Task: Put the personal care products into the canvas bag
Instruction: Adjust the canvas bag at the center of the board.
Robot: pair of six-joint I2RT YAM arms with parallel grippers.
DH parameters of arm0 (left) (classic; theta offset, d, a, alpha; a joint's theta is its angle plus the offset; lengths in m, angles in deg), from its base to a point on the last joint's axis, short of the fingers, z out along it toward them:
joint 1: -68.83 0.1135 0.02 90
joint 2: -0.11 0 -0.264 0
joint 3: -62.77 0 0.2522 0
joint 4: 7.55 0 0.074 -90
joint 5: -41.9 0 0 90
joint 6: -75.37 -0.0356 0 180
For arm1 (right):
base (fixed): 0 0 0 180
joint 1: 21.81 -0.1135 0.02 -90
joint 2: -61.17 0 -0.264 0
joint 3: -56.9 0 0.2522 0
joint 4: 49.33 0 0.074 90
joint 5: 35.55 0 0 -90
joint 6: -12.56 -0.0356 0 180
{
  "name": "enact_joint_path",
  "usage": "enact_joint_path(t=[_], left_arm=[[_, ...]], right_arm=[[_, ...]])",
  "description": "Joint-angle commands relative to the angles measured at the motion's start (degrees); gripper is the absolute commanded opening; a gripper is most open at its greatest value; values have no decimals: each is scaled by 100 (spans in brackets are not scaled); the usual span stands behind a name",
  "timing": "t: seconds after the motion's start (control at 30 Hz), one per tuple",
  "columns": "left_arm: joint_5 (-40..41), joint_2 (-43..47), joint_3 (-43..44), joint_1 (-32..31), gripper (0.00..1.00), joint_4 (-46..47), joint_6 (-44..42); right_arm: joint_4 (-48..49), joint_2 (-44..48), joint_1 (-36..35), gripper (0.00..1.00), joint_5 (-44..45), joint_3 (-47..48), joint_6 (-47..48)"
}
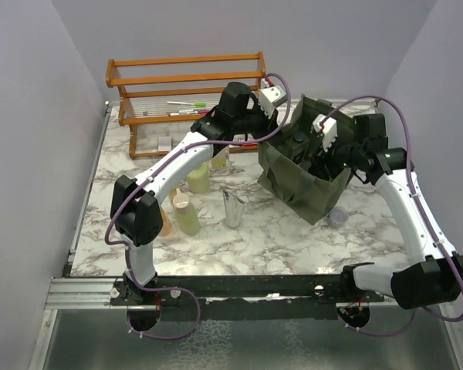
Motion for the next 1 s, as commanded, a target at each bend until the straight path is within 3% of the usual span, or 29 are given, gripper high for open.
enact_joint_path(t=[0.0,0.33,0.6,0.7,0.97], left_arm=[[-140,183,-169,-21,0,14,-43],[-405,426,-897,-64,0,48,-64],[-528,695,-1413,-74,0,-31,-500],[-617,744,-1673,-74,0,-61,-849],[-565,648,-1573,-74,0,48,-775]], right_arm=[[-1089,336,-20,58,-1043,140,645],[-1902,524,-32,55,-1435,-537,1772],[-1415,685,-31,49,-899,-1288,1864],[-746,867,-29,48,-464,-1502,1426],[379,767,-31,65,38,-964,495]])
